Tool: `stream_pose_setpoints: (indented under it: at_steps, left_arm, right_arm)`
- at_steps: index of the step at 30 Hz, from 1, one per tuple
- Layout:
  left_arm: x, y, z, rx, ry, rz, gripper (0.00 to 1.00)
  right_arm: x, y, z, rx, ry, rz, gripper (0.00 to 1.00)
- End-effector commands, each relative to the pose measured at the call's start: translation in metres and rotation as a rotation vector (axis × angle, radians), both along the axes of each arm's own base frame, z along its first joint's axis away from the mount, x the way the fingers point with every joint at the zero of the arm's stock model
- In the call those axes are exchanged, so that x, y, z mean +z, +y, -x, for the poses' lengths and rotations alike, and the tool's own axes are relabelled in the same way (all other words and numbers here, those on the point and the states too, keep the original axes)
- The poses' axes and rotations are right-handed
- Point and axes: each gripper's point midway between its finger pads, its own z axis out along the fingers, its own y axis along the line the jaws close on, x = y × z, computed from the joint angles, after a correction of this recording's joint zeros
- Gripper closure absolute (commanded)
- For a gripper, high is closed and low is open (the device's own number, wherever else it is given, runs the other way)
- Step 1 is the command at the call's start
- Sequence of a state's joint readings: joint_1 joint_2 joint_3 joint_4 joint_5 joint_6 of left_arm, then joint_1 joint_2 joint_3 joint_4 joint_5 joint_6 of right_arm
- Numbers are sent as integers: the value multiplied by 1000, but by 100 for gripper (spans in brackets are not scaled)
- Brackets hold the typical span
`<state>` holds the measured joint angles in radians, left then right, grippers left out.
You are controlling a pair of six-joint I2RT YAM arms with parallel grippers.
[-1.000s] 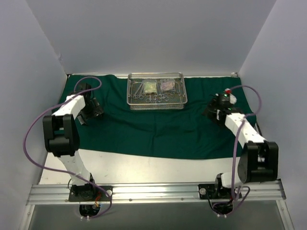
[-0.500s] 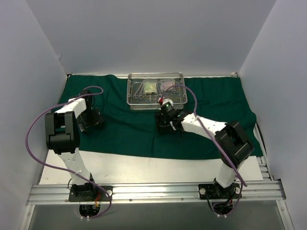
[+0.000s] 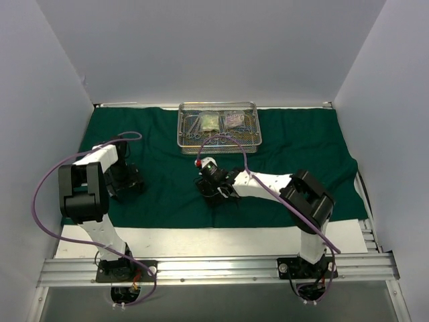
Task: Open and lay out the surgical kit
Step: Smooth out the surgical kit at the center of the board.
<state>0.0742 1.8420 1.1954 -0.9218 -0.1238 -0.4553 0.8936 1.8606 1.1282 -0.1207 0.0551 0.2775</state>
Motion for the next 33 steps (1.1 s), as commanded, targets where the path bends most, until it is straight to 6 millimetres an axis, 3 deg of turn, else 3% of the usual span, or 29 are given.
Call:
stream_pose_setpoints:
  at_steps: [1, 4, 9, 12, 16, 19, 22, 23, 26, 27, 29, 30, 31, 33]
  left_arm:
    - [7, 5, 30, 9, 84, -20, 11]
    - [15, 6, 34, 18, 79, -25, 11]
    - [26, 9, 37, 41, 56, -39, 10]
    - [34, 14, 30, 52, 25, -60, 7]
    - [52, 9, 5, 59, -67, -37, 4]
    - [65, 11, -21, 61, -168, -50, 4]
    - [66, 14, -43, 67, -232, -58, 4]
    - [67, 14, -53, 69, -263, -58, 4]
    - [60, 17, -66, 70, -271, -62, 4]
    - [61, 17, -71, 70, -278, -64, 4]
    - [53, 18, -75, 65, -261, -59, 4]
    - [51, 17, -76, 63, -256, -56, 4]
    - [48, 17, -78, 61, -250, -53, 4]
    - [45, 16, -79, 55, -250, -46, 4]
  right_arm:
    - [-20, -27, 45, 53, 136, 112, 40]
    - [-23, -33, 65, 81, 207, 113, 40]
    - [-19, -36, 79, 104, 246, 105, 40]
    - [-1, -29, 68, 92, 197, 75, 39]
    - [40, -25, 36, 20, 95, 26, 37]
    - [65, -55, -5, -155, 0, 13, 37]
    - [76, -113, -41, -399, -51, 11, 36]
    - [74, -146, -53, -511, -48, 18, 36]
    - [73, -200, -63, -727, -45, -3, 36]
    - [66, -232, -61, -829, -30, 10, 36]
    - [66, -258, -59, -941, -45, -15, 36]
    - [57, -272, -51, -988, -27, -14, 36]
    - [61, -296, -53, -1079, -49, -49, 36]
    - [57, -317, -48, -1186, -46, -101, 36]
